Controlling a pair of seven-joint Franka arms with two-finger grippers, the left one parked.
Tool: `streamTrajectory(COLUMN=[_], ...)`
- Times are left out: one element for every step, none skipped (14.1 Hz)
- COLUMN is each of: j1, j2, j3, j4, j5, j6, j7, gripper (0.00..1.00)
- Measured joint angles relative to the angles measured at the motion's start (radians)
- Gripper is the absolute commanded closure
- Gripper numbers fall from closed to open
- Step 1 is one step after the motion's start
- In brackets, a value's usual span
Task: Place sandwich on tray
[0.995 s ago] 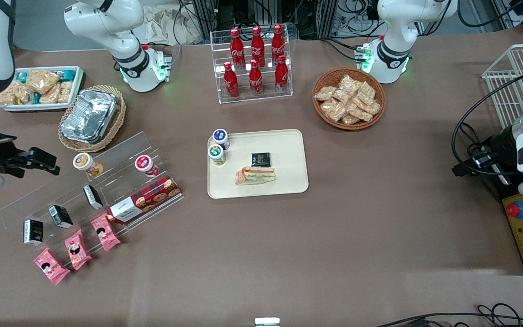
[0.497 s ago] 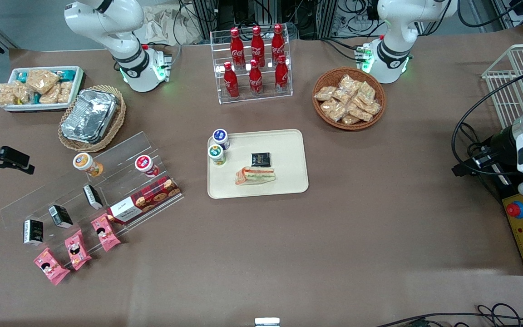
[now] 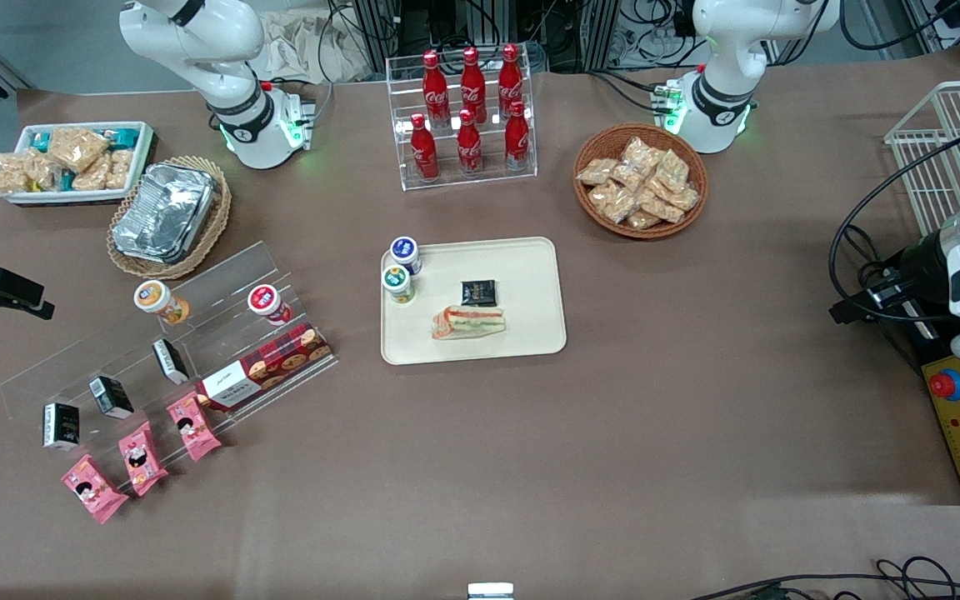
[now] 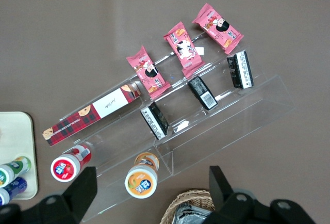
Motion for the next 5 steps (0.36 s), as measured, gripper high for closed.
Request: streamTrajectory(j1=[-0.012,-0.024,-0.032,-0.034,-0.034], j2=[0.000,-0.001,-0.002,-0.002,-0.002], j3=[0.019,0.039,0.055,0.063,0.069], j4=[0.000,0.000,0.000,0.000,0.000], j5=[0.000,0.000,0.000,0.000,-0.001], j6=[0.000,-0.006,-0.019,-0.037,-0.056], j7=[0.000,0.004,0.023,0.063,0.110], gripper=[0.04,0.04,0.04,0.04,0.04])
